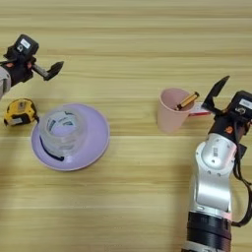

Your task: Move the objects on the table

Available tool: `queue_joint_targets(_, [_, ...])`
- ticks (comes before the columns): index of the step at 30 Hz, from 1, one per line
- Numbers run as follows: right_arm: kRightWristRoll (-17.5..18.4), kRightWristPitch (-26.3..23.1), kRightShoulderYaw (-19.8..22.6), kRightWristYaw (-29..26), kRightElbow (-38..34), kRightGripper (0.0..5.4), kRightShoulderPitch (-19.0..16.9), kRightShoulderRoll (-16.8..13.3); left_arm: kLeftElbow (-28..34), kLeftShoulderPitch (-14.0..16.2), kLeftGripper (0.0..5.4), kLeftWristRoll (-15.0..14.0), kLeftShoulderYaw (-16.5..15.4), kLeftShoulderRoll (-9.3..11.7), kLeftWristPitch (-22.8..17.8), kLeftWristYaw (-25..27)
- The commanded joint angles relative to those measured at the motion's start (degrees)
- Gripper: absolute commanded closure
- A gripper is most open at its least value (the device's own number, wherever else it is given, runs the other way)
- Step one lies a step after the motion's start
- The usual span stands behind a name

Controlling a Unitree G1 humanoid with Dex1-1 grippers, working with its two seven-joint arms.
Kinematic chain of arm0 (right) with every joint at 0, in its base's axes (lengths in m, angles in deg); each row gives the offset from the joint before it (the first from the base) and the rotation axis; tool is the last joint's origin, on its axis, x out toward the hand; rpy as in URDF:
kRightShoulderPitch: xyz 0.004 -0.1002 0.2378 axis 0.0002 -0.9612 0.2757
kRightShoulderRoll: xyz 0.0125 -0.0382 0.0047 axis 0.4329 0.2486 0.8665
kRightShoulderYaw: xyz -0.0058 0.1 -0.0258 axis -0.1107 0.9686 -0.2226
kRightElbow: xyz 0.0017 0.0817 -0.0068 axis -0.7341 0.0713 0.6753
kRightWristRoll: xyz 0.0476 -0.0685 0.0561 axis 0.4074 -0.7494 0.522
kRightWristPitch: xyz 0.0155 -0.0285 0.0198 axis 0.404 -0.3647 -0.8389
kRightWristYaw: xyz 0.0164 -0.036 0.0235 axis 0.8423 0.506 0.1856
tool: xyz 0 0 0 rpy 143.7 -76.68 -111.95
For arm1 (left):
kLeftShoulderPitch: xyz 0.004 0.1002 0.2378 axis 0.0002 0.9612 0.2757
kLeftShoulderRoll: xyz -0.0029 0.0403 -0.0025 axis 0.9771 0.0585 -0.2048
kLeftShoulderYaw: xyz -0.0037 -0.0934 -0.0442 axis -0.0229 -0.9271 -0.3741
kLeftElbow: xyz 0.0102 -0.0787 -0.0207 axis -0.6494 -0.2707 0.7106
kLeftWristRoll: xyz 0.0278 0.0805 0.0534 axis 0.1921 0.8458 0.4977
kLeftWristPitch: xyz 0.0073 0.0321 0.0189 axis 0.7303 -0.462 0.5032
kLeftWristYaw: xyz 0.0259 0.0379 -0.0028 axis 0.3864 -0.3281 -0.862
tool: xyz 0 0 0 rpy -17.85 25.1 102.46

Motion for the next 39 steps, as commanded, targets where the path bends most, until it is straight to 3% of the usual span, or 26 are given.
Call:
queue_joint_targets(1, [0.01, -0.34, 0.26, 0.14, 0.79, 0.00, 0.52, -0.46, 1.79, 4.20, 0.04, 1.10, -0.70, -0.41, 2.24, -3.51])
queue_joint_targets(12, [0.77, 0.54, 1.09, -0.55, 1.86, 0.00, 0.36, -1.21, 1.71, 13.08, 0.04, 0.89, -2.96, -3.64, 6.74, -13.18])
queue_joint_targets(17, [1.25, 1.01, 1.59, -0.96, 2.64, 0.00, 0.34, -1.75, 0.94, 16.26, 0.04, 0.91, -2.29, -5.44, 8.16, -14.49])
queue_joint_targets(39, [1.74, 2.11, 1.92, -1.35, 4.27, 0.00, 0.57, -2.45, -5.62, 16.68, 0.04, 3.22, -4.13, -5.16, 16.10, -20.62])
